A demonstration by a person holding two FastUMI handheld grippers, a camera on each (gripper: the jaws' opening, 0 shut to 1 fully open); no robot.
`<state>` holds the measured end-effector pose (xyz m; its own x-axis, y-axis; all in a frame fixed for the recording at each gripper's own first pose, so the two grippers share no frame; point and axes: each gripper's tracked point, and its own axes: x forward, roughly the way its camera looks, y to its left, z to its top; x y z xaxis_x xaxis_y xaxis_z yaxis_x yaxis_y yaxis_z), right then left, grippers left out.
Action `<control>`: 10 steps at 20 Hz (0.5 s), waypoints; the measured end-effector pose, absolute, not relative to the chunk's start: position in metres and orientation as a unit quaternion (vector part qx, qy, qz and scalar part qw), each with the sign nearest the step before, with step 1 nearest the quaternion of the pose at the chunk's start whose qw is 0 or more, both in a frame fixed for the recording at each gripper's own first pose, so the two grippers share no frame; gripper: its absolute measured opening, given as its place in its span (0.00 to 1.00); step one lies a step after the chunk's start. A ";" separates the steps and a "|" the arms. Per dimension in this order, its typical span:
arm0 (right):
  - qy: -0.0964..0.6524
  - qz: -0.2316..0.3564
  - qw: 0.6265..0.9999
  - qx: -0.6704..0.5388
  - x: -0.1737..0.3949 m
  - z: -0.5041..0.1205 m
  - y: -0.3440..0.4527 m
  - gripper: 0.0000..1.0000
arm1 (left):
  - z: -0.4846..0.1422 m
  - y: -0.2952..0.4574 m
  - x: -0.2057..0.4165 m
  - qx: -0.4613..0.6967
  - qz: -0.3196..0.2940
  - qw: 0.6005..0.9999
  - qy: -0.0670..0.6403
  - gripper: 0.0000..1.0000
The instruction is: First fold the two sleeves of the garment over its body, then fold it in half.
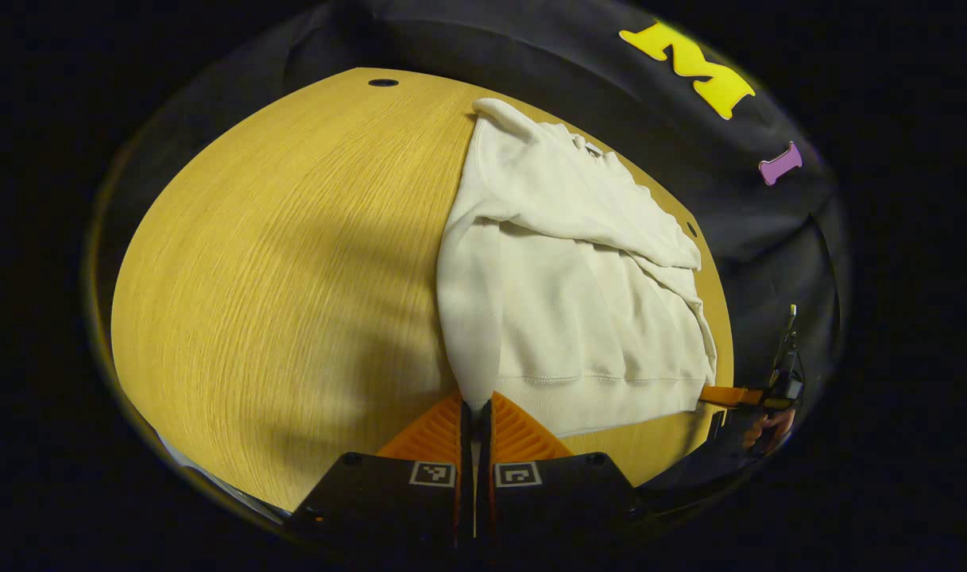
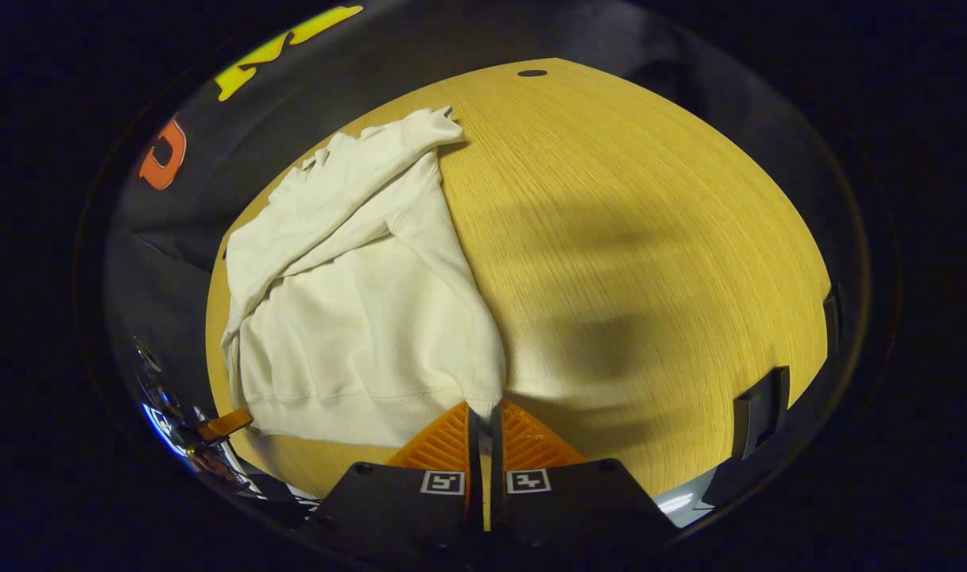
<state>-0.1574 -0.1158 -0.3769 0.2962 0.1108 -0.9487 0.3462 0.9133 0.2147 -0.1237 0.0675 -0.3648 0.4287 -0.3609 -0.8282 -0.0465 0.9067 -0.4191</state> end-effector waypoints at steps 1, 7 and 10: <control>0.582 -0.069 0.786 0.200 -0.155 -0.370 -0.116 0.05 | -0.359 0.068 -0.123 -0.188 -0.101 0.827 0.520 0.04; 0.528 -0.036 0.815 0.234 -0.122 -0.310 -0.113 0.05 | -0.305 0.065 -0.104 -0.155 -0.133 0.856 0.474 0.04; 0.498 -0.021 0.831 0.246 -0.093 -0.277 -0.115 0.05 | -0.268 0.064 -0.086 -0.145 -0.149 0.872 0.443 0.04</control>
